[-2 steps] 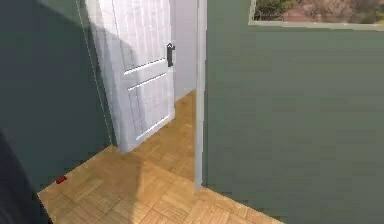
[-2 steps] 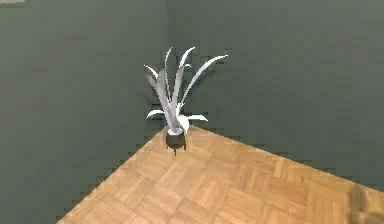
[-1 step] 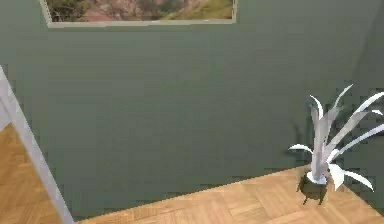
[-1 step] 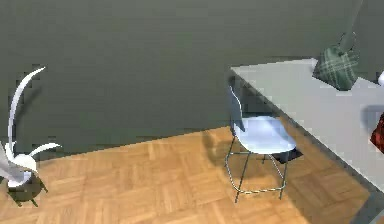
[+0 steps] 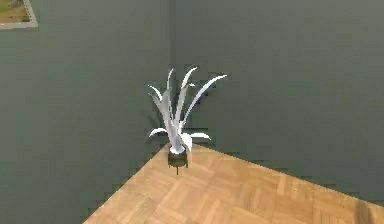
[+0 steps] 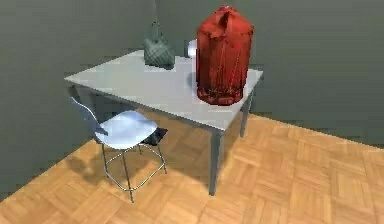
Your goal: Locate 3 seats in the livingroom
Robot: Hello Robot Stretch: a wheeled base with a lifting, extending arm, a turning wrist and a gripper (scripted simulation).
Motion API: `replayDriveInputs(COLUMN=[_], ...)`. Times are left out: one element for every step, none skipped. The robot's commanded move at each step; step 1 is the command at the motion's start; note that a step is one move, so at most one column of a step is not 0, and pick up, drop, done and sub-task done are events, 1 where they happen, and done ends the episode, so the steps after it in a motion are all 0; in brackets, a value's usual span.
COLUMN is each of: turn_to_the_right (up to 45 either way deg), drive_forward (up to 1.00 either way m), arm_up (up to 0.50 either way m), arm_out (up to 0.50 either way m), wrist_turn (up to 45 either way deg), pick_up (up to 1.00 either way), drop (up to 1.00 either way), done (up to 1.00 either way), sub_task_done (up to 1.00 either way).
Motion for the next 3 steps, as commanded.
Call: replayDriveInputs(turn_to_the_right=[45.0,27.0,0.0], drive_forward=[0.00,0.00,0.20], arm_up=[0.00,0.00,0.00], arm_out=[0.00,0.00,0.00], wrist_turn=[0.0,0.0,0.0], pick_up=[0.00,0.00,0.00], drop=[0.00,0.00,0.00], done=[0.00,0.00,0.00], sub_task_done=[0.00,0.00,0.00])
